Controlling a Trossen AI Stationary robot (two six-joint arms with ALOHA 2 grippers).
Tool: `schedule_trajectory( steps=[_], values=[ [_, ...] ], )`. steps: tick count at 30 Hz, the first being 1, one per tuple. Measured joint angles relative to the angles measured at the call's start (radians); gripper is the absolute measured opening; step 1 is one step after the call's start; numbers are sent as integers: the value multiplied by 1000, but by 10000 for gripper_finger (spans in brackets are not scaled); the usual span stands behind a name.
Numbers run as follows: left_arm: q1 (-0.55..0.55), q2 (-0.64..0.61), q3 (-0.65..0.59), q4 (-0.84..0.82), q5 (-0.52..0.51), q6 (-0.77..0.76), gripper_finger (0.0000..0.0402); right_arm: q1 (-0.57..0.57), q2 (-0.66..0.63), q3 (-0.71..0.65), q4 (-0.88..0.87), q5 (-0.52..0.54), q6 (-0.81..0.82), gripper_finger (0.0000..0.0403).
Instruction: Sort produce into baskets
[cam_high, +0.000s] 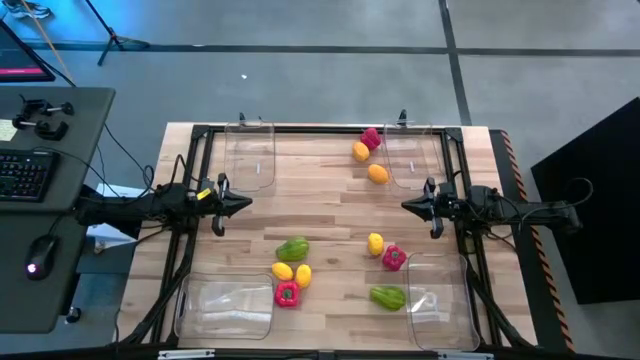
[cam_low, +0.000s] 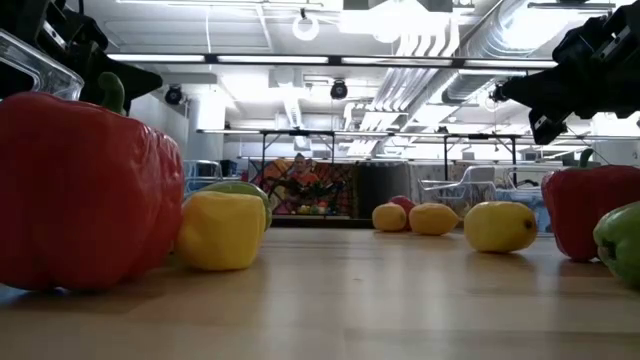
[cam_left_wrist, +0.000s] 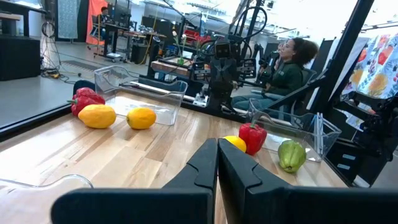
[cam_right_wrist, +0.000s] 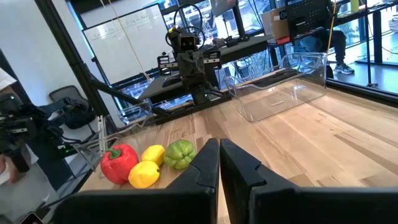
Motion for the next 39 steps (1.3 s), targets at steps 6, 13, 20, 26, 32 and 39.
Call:
schedule_trajectory(
  steps=[6, 13, 20, 26, 32, 39],
  values=[
    [0, 0, 0, 0, 0, 0, 0, 0, 0, 0, 0, 0, 0, 5],
    [0, 0, 0, 0, 0, 0, 0, 0, 0, 0, 0, 0, 0, 5],
    [0, 0, 0, 0, 0, 0, 0, 0, 0, 0, 0, 0, 0, 5],
    [0, 0, 0, 0, 0, 0, 0, 0, 0, 0, 0, 0, 0, 5],
    [0, 0, 0, 0, 0, 0, 0, 0, 0, 0, 0, 0, 0, 5],
    [-1, 1, 0, 221, -13, -156, 0, 0, 0, 0, 0, 0, 0, 5]
  ],
)
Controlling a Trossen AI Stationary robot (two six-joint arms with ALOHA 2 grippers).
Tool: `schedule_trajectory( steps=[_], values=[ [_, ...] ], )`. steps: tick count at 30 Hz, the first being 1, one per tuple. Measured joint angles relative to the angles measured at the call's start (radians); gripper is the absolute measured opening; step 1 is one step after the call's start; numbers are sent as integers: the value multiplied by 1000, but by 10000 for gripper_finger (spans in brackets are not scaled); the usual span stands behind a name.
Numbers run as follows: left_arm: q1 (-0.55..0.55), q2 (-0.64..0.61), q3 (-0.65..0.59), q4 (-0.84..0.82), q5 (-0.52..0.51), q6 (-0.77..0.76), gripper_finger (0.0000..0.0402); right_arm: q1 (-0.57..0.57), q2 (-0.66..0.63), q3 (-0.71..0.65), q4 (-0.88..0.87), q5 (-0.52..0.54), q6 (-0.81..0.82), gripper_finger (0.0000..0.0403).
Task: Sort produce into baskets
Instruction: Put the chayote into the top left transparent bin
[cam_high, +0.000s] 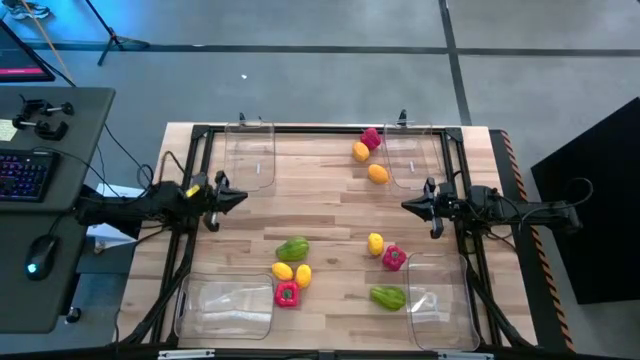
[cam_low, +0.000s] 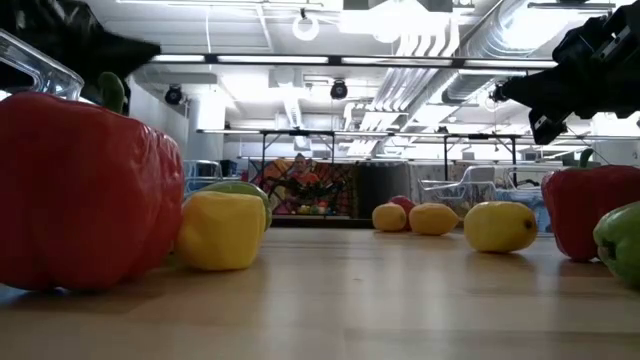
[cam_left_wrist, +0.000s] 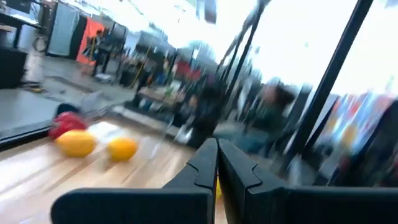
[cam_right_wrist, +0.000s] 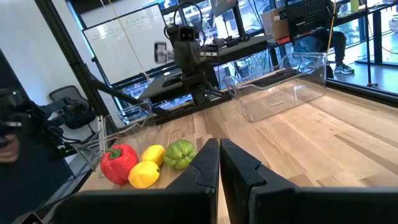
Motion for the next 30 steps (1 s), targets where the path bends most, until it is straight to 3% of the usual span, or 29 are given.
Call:
schedule_trajectory(
  steps=[6, 10, 13, 16, 21, 25, 30],
  values=[
    [0, 4, 0, 320, -157, -77, 0, 0, 0, 0, 0, 0, 0, 5],
    [0, 35, 29, 380, -158, -131, 0, 0, 0, 0, 0, 0, 0, 5],
    [-3, 168, 125, 364, -60, -123, 0, 0, 0, 0, 0, 0, 0, 5],
    [-18, 389, 295, 337, -29, -77, 4, 0, 0, 0, 0, 0, 0, 5],
    [-31, 768, 686, -106, 118, -5, 59, 0, 0, 0, 0, 0, 0, 5],
    [-18, 1008, 996, -523, 169, -31, 142, 0, 0, 0, 0, 0, 0, 5],
    [11, 1247, 1285, -898, 196, 5, 246, 0, 0, 0, 0, 0, 0, 5]
  ],
)
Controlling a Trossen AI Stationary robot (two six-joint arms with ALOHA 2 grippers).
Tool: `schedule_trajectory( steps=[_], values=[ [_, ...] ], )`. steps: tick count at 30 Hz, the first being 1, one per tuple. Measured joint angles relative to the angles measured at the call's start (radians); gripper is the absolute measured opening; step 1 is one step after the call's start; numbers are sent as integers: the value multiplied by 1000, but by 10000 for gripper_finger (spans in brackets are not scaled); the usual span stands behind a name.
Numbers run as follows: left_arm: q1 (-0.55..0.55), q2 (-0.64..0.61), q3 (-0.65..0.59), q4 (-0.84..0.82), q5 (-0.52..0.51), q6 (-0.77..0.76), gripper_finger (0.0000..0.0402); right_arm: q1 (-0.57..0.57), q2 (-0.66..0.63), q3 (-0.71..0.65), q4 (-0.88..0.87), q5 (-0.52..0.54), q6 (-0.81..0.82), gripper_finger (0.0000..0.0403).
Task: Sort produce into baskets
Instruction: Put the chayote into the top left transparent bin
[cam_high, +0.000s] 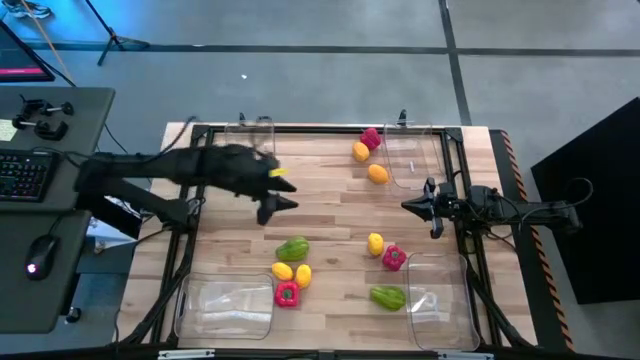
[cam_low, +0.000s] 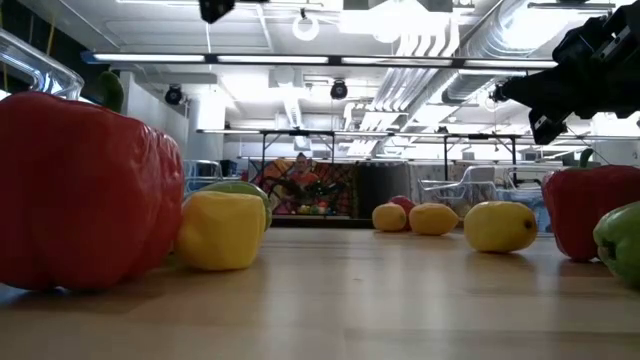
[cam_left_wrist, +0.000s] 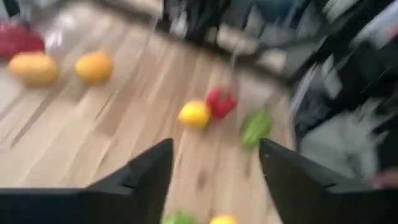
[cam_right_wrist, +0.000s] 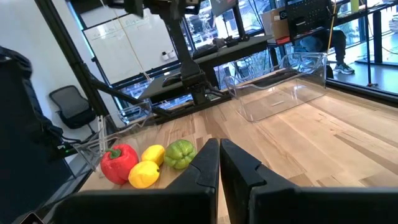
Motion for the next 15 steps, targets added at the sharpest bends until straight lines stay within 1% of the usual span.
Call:
schedule_trajectory(
  steps=[2, 4, 7, 9, 11, 13, 15],
  values=[
    [14, 78, 92, -133, 43, 19, 276, 0, 0, 0, 0, 0, 0, 5],
    [23, 147, 168, -248, 82, 24, 297, 0, 0, 0, 0, 0, 0, 5],
    [22, 222, 224, -393, 106, 79, 315, 0, 0, 0, 0, 0, 0, 5],
    [1, 251, 217, -430, 105, 89, 320, 0, 0, 0, 0, 0, 0, 5],
    [-31, 272, 190, -430, 106, 103, 321, 0, 0, 0, 0, 0, 0, 5],
    [-67, 286, 135, -378, 105, 126, 321, 0, 0, 0, 0, 0, 0, 5],
    [-104, 289, 55, -287, 98, 144, 321, 0, 0, 0, 0, 0, 0, 5]
  ],
)
